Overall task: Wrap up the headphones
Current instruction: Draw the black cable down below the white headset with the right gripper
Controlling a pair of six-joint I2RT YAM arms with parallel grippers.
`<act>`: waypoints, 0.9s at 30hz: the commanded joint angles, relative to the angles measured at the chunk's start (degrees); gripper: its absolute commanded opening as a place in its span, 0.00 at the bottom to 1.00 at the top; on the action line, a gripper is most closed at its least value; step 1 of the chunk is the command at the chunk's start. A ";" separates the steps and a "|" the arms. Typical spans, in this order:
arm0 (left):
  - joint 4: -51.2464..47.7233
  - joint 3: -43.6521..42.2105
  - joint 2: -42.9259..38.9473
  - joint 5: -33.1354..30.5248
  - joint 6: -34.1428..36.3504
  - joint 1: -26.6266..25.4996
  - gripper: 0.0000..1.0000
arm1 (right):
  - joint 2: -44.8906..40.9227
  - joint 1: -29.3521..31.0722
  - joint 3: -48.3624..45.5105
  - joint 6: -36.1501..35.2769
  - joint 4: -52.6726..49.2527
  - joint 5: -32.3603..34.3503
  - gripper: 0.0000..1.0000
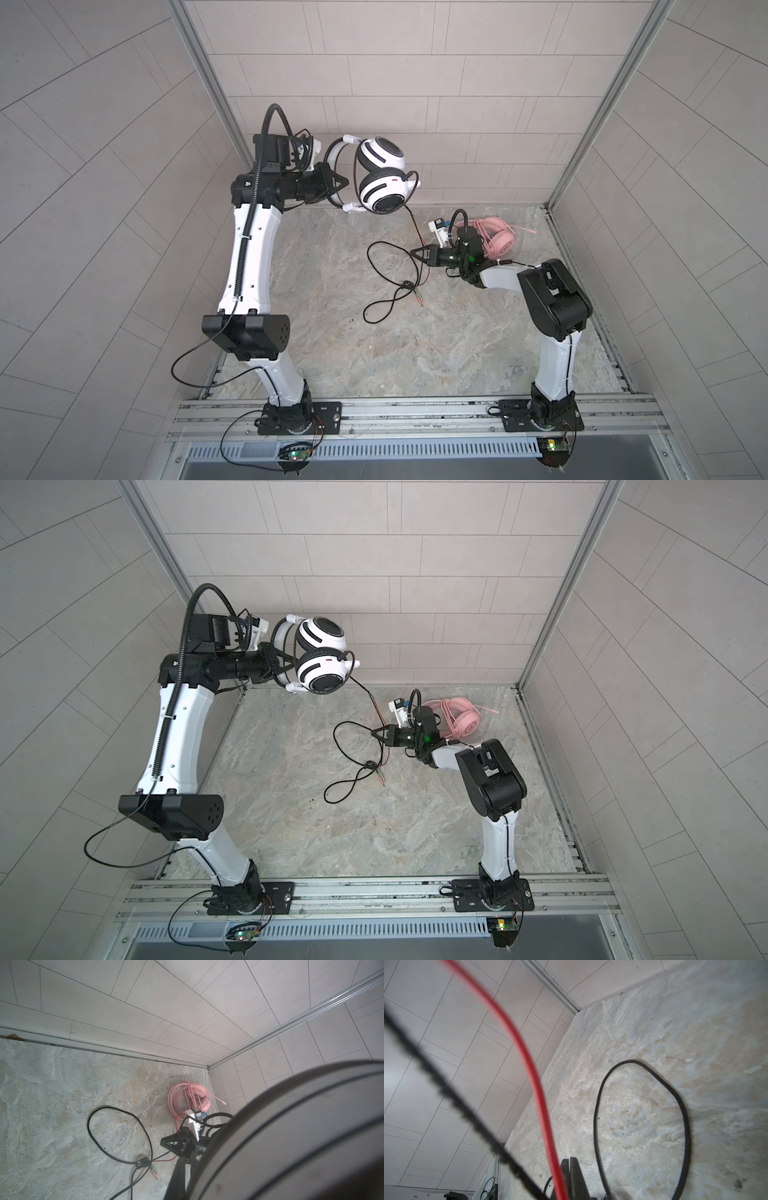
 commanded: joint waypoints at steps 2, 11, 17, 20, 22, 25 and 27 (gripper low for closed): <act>0.34 0.65 -0.22 0.48 -0.23 1.11 0.00 | -12.80 0.22 7.70 -10.44 -21.49 1.28 0.00; 1.35 0.77 0.56 0.70 -1.00 2.37 0.00 | -24.69 0.54 20.50 -20.38 -47.59 5.62 0.00; 4.85 0.92 0.61 0.35 -4.70 3.96 0.00 | -22.90 0.86 12.13 -21.81 -47.64 7.75 0.00; 5.73 2.37 1.43 -0.21 -7.32 5.17 0.00 | -23.34 1.26 6.96 -21.68 -45.36 8.98 0.00; 6.28 3.67 2.25 -1.15 -8.61 5.75 0.00 | -23.27 1.41 5.50 -23.32 -47.31 9.80 0.00; 6.04 6.38 3.92 -2.88 -9.48 6.83 0.00 | -24.23 1.50 2.98 -25.81 -50.81 12.22 0.00; 5.94 7.18 4.75 -5.37 -10.42 7.50 0.00 | -25.43 1.65 0.24 -26.20 -51.29 13.00 0.00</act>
